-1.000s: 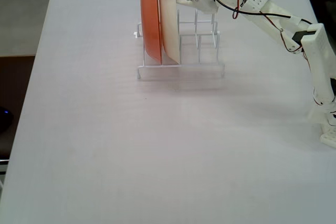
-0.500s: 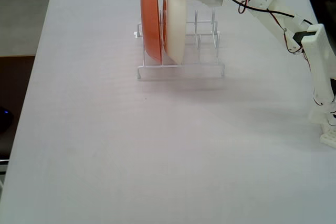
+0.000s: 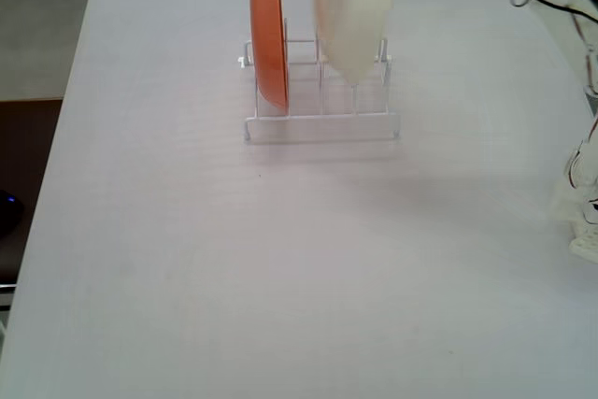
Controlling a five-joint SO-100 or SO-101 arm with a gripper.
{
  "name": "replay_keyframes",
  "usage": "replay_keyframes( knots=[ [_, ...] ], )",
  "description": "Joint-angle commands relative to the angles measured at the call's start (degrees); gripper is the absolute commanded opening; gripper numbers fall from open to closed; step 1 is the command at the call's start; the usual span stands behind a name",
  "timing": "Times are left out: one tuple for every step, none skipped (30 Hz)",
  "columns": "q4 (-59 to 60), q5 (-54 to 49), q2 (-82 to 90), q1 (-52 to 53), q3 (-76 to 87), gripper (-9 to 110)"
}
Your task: Could you take three plates?
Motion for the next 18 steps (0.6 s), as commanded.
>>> replay_keyframes(
  knots=[
    [-3.3, -0.5, 11.7, -1.7, 1.8, 0],
    [-3.5, -0.5, 13.2, -2.3, 2.8, 0],
    [-3.8, -0.6, 14.7, -2.9, 4.0, 0],
    [-4.1, -0.7, 16.3, -4.0, 5.0, 0],
    [-4.7, -0.8, 17.8, -5.3, 6.2, 0],
    [-5.4, -1.1, 19.2, -6.8, 7.3, 0],
    [-6.1, -1.3, 20.6, -8.5, 8.3, 0],
    [-7.3, -1.5, 22.1, -10.6, 9.8, 0],
    [-8.5, -1.8, 23.7, -12.9, 11.2, 0],
    [-9.4, -2.3, 25.2, -15.3, 12.5, 0],
    [-10.4, -2.5, 26.5, -17.5, 13.5, 0],
    [-10.8, -2.4, 27.5, -19.4, 14.2, 0],
    [-11.9, -2.5, 28.7, -21.5, 15.3, 0],
    [-12.8, -2.9, 29.7, -23.7, 16.4, 0],
    [-13.6, -2.9, 30.4, -25.8, 17.1, 0],
    [-14.2, -2.9, 30.8, -27.8, 17.5, 0],
    [-14.9, -3.1, 30.8, -29.7, 17.8, 0],
    [-16.1, -2.7, 30.8, -31.4, 18.1, 0]
  ],
)
